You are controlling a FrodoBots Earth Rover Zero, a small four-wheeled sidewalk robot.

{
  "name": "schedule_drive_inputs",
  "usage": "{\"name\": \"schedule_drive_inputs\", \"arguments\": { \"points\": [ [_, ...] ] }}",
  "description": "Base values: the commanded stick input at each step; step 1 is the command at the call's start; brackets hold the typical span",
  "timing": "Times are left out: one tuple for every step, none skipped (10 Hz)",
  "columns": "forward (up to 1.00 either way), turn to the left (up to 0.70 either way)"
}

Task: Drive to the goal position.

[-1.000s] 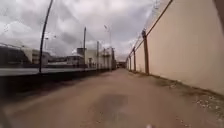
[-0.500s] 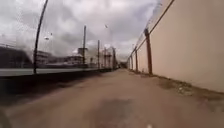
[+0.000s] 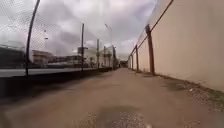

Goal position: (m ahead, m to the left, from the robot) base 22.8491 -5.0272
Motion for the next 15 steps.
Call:
{"name": "schedule_drive_inputs", "arguments": {
  "points": [
    [0.7,0.0],
    [0.7,0.0],
    [0.7,0.0],
    [0.7,0.0],
    [0.7,0.0],
    [0.7,0.0],
    [0.7,0.0],
    [0.7,0.0],
    [0.7,0.0],
    [0.7,0.0],
    [0.7,0.0],
    [0.7,0.0],
    [0.7,0.0],
    [0.7,0.0],
    [0.7,0.0]
  ]
}}
